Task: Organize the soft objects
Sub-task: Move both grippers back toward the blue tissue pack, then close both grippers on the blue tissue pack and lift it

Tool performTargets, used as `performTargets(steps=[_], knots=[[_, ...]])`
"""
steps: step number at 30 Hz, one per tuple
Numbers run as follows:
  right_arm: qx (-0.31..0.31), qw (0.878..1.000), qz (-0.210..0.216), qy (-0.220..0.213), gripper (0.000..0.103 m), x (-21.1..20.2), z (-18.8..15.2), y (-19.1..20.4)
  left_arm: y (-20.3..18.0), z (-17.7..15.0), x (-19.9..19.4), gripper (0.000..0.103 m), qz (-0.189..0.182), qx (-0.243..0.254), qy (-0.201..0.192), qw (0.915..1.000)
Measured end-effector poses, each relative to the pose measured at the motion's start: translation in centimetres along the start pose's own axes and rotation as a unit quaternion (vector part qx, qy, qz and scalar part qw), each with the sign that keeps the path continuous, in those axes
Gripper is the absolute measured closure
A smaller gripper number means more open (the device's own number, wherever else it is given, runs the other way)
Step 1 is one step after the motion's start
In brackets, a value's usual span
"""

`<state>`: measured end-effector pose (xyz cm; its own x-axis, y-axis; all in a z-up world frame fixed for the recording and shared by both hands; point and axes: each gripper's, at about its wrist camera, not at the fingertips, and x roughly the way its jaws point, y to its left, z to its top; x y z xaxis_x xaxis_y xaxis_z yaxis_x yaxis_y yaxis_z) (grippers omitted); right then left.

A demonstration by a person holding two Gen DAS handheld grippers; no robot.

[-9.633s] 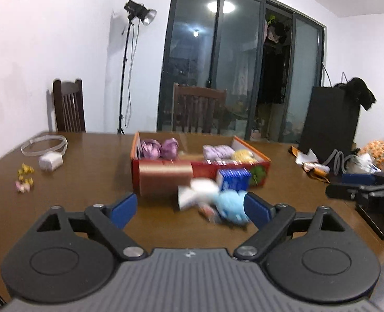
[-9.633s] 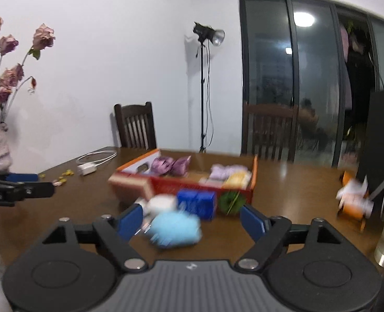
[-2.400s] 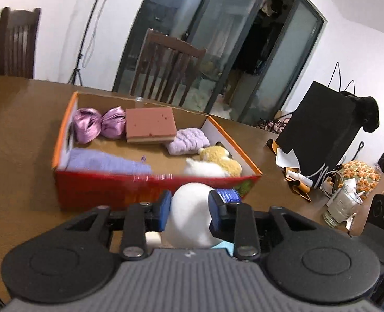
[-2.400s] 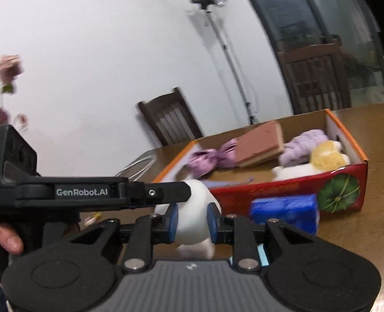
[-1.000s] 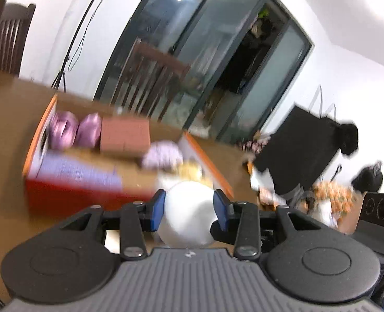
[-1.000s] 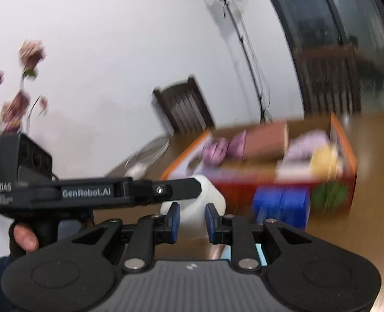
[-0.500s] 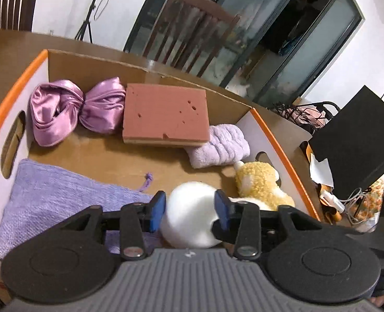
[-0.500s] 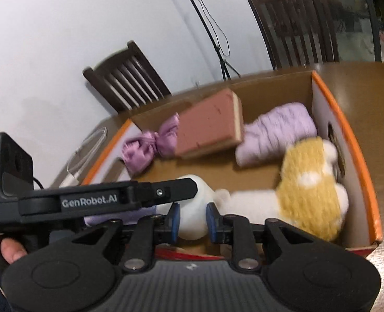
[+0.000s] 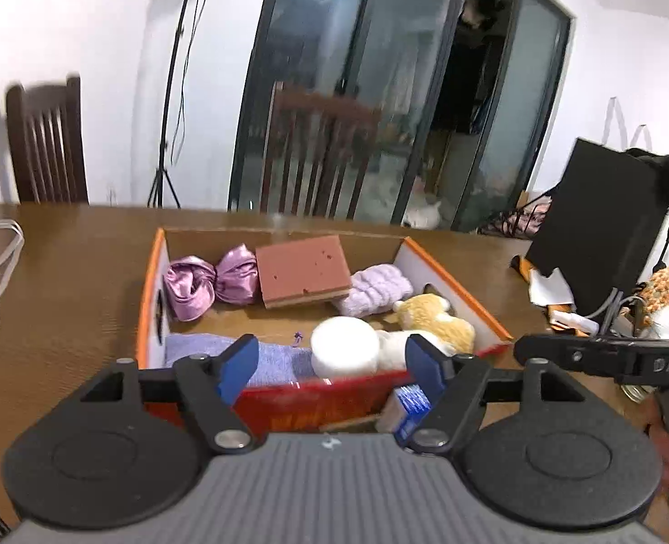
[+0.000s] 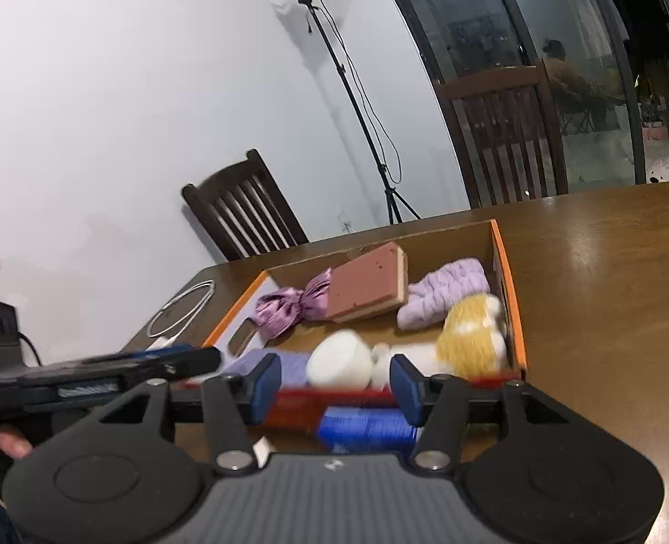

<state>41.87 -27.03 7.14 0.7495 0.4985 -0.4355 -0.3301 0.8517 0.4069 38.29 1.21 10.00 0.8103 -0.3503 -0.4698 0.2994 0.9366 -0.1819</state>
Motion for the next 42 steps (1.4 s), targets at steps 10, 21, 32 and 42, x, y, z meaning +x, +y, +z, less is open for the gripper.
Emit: performTargets(steps=[10, 21, 32, 42], knots=[[-0.088, 0.996, -0.021, -0.015, 0.05, -6.4, -5.4, 2.8, -0.5, -5.1, -7.8, 0.019, 0.017, -0.043, -0.037, 0.9982], [-0.104, 0.993, -0.049, -0.007, 0.048, -8.3, -10.1, 3.0, -2.6, -9.5, -8.9, 0.015, 0.004, -0.011, -0.014, 0.9998], [-0.069, 0.995, -0.068, -0.034, 0.048, -8.1, -10.3, 1.4, -4.1, -10.0, -6.6, 0.02, -0.018, -0.012, -0.015, 0.9997], [-0.022, 0.998, -0.051, -0.026, 0.048, -1.9, -7.1, -1.0, -5.0, -6.1, 1.8, 0.048, -0.034, -0.027, 0.0, 0.999]])
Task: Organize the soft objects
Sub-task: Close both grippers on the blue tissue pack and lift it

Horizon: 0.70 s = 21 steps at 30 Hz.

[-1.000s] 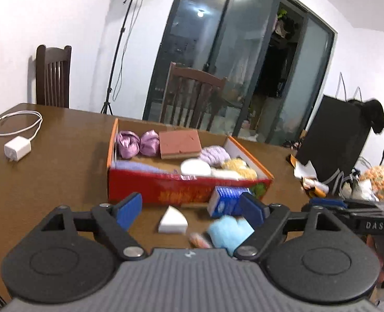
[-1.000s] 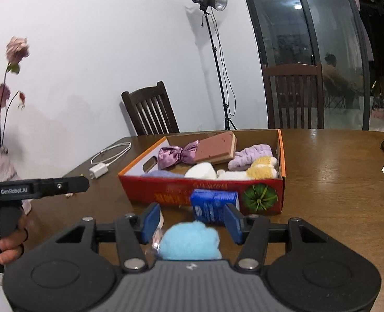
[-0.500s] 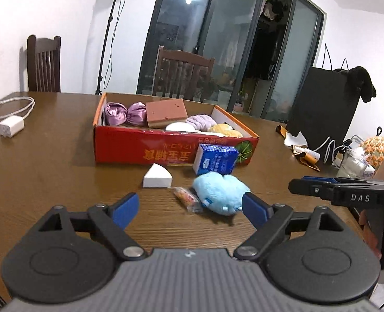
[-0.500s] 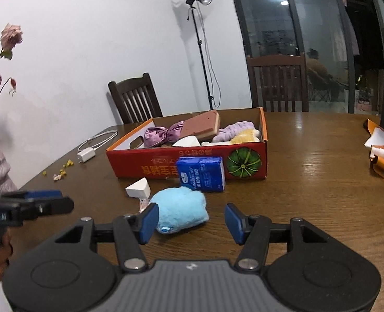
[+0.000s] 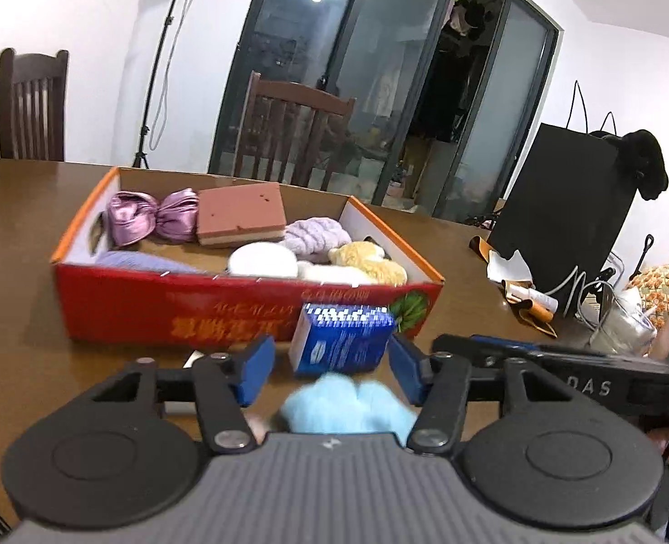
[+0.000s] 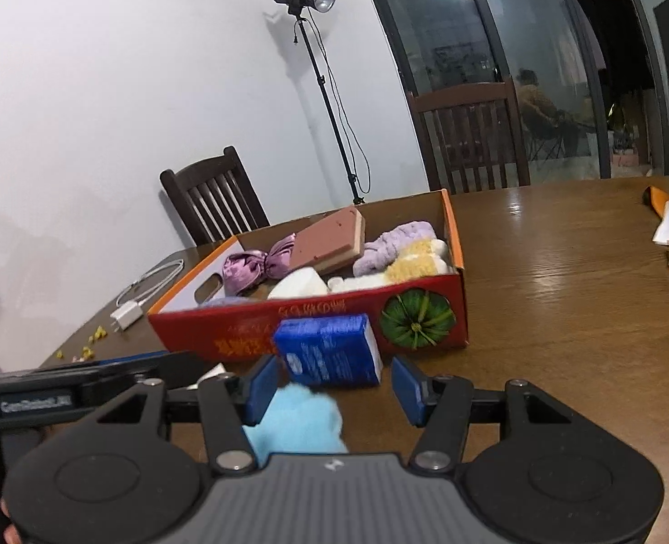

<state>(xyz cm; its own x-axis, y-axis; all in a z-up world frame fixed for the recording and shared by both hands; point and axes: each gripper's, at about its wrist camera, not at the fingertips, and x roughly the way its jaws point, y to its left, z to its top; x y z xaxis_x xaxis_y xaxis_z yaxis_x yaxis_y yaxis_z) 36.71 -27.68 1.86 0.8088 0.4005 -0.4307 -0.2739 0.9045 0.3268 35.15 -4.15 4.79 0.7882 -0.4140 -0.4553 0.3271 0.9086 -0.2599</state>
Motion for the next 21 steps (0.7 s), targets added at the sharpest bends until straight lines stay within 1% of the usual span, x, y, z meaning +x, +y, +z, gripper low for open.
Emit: performTargets(steps=[3, 5, 6, 7, 8, 9, 10, 12, 13, 14, 16, 19, 21], knots=[[0.011, 1.0, 0.008, 0.001, 0.049, 2.1, 1.0, -0.5, 0.6, 1.0, 2.6, 0.052, -0.009, -0.02, 0.01, 0.9997], [0.017, 1.0, 0.007, -0.001, 0.052, 3.6, 1.6, -0.8, 1.3, 1.4, 4.5, 0.054, -0.013, -0.037, 0.019, 0.9991], [0.023, 1.0, 0.006, -0.003, 0.055, 4.4, 1.8, -1.2, 1.7, 1.5, 5.4, 0.055, -0.011, -0.047, 0.022, 0.9986], [0.031, 0.999, 0.005, -0.004, 0.057, 5.2, 2.1, -1.5, 2.3, 1.4, 6.4, 0.06, -0.011, -0.063, 0.022, 0.9977], [0.045, 0.999, 0.003, -0.003, 0.06, 6.1, 2.2, -2.0, 2.9, 1.1, 7.0, 0.062, -0.015, -0.078, 0.027, 0.9964], [0.062, 0.998, 0.004, -0.001, 0.068, 6.8, 2.1, -2.6, 3.4, 0.7, 7.7, 0.064, -0.025, -0.093, 0.042, 0.9944], [0.077, 0.997, 0.012, 0.006, 0.075, 7.5, 2.0, -3.1, 3.9, 0.5, 7.9, 0.064, -0.036, -0.108, 0.048, 0.9924], [0.104, 0.994, 0.034, 0.018, 0.076, 8.1, 1.5, -3.8, 4.4, 0.5, 7.7, 0.068, -0.051, -0.121, 0.05, 0.9901], [0.105, 0.994, 0.038, 0.017, 0.078, 7.9, 1.5, -3.8, 4.4, 0.5, 7.7, 0.07, -0.054, -0.124, 0.05, 0.9896], [0.103, 0.994, 0.043, 0.013, 0.078, 7.9, 1.5, -3.7, 4.3, 0.5, 7.7, 0.07, -0.057, -0.122, 0.053, 0.9895], [0.115, 0.992, 0.048, 0.018, 0.078, 8.2, 1.3, -4.0, 4.0, 0.3, 7.6, 0.07, -0.05, -0.109, 0.047, 0.9916], [0.131, 0.99, 0.057, 0.013, 0.08, 8.4, 1.1, -4.6, 4.0, 0.4, 7.5, 0.071, -0.051, -0.121, 0.042, 0.9905], [0.123, 0.991, 0.052, 0.009, 0.08, 7.8, 1.3, -4.1, 3.6, 0.8, 6.4, 0.071, -0.053, -0.127, 0.033, 0.99]])
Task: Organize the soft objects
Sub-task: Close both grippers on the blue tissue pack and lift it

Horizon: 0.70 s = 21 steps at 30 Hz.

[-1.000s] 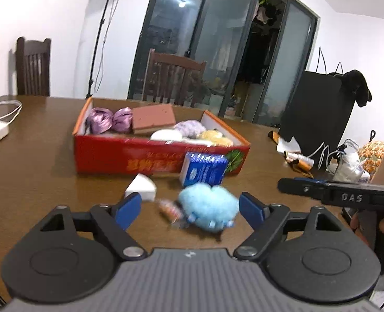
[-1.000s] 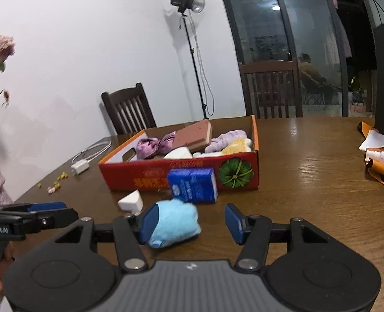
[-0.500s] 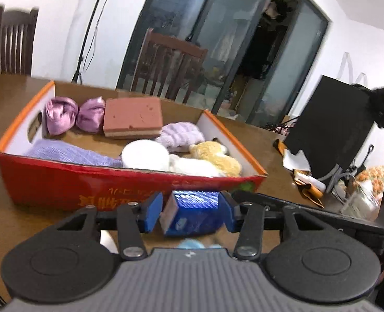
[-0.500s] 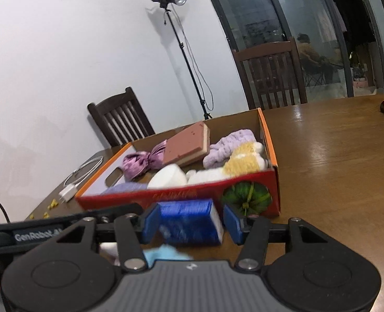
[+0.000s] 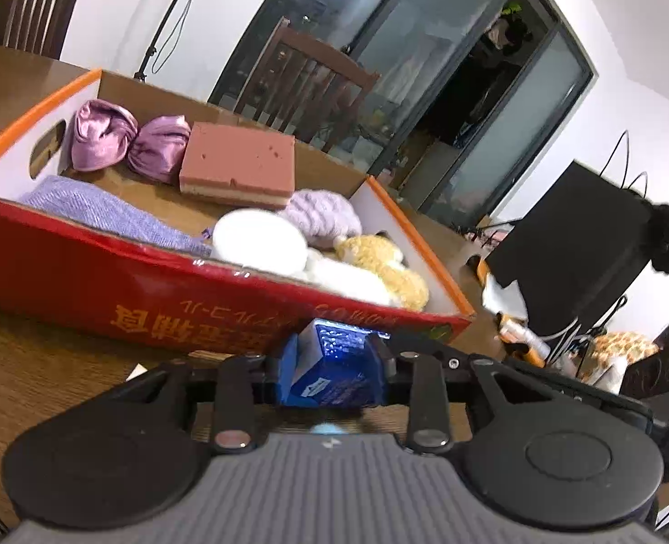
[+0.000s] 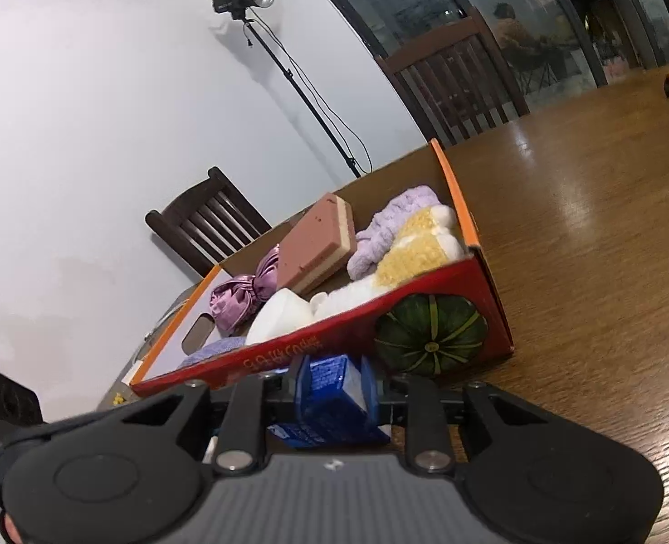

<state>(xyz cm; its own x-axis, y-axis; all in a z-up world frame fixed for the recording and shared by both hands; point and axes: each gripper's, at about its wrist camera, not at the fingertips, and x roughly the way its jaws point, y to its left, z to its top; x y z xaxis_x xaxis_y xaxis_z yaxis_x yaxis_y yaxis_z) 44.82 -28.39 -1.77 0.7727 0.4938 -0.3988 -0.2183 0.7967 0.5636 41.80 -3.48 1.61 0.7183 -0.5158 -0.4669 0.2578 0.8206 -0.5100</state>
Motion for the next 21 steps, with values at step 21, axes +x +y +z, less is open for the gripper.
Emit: performTargets(steps=[21], knots=[[-0.132, 0.99, 0.04, 0.039, 0.08, -14.6, -13.8, 6.9, -1.3, -13.2, -15.1, 0.063, -0.023, 0.055, 0.007, 0.9982]])
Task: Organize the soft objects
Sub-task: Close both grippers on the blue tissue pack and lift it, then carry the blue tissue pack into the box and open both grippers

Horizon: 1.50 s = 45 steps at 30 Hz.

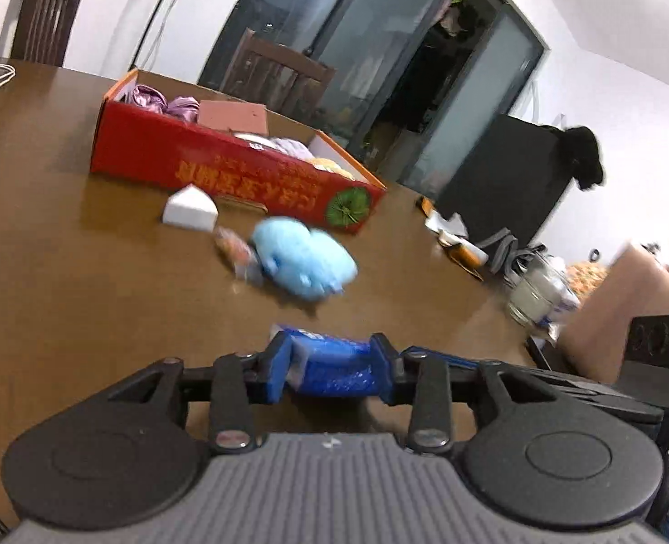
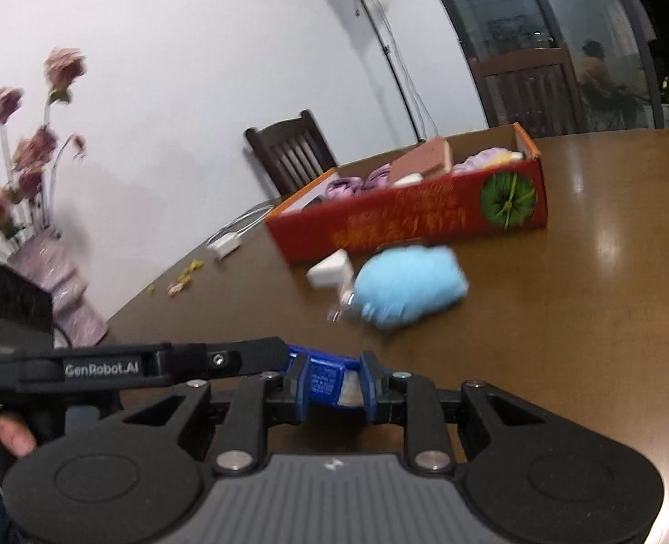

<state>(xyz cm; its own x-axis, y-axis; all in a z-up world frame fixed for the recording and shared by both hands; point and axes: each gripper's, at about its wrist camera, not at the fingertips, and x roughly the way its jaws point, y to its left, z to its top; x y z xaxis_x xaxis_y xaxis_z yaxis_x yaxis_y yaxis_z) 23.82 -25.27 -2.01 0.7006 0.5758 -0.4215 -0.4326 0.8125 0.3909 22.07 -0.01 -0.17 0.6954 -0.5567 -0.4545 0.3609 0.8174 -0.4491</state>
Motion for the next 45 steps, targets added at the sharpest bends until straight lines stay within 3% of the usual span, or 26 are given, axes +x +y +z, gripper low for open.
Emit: performTargets(steps=[4, 10, 18, 22, 26, 28, 32, 37, 41, 45], knots=[[0.003, 0.999, 0.009, 0.033, 0.076, -1.8, -2.3, 1.3, -0.2, -2.5, -2.4, 0.054, -0.031, -0.012, 0.025, 0.9991], [0.048, 0.999, 0.018, -0.004, 0.071, -5.1, -2.8, 1.2, -0.6, -2.7, -3.7, 0.054, -0.019, -0.013, 0.017, 0.9996], [0.049, 0.999, -0.001, -0.001, 0.071, -3.4, -2.0, 0.9, -0.1, -2.1, -2.7, 0.054, 0.015, -0.027, 0.009, 0.9995], [0.052, 0.998, -0.012, 0.012, 0.071, -2.0, -1.9, 0.3, 0.3, -2.0, -1.5, 0.054, 0.025, -0.02, 0.03, 0.999], [0.058, 0.998, -0.002, 0.034, 0.072, -0.4, -2.0, -0.5, 0.3, -2.0, -0.4, 0.063, -0.004, -0.006, 0.044, 0.999], [0.063, 0.997, 0.009, 0.038, 0.073, 0.2, -1.8, -0.8, 0.2, -1.5, 0.1, 0.065, 0.001, -0.001, 0.041, 0.9992], [0.051, 0.998, -0.01, 0.023, 0.077, 0.8, 0.6, -0.9, 0.1, 2.0, 1.2, 0.067, -0.017, 0.002, 0.01, 0.9998], [0.008, 0.999, -0.013, -0.042, 0.077, 1.9, 9.0, -1.5, -0.6, 11.9, 4.6, 0.067, -0.038, 0.045, -0.037, 0.9976], [0.009, 0.997, -0.017, -0.068, 0.079, 6.0, 16.7, -4.6, 1.0, 19.5, 11.1, 0.067, -0.032, 0.041, -0.02, 0.9984], [0.042, 0.998, -0.038, -0.038, 0.078, 12.7, 21.9, -9.0, 3.4, 23.8, 18.5, 0.067, 0.003, 0.022, 0.021, 0.9995]])
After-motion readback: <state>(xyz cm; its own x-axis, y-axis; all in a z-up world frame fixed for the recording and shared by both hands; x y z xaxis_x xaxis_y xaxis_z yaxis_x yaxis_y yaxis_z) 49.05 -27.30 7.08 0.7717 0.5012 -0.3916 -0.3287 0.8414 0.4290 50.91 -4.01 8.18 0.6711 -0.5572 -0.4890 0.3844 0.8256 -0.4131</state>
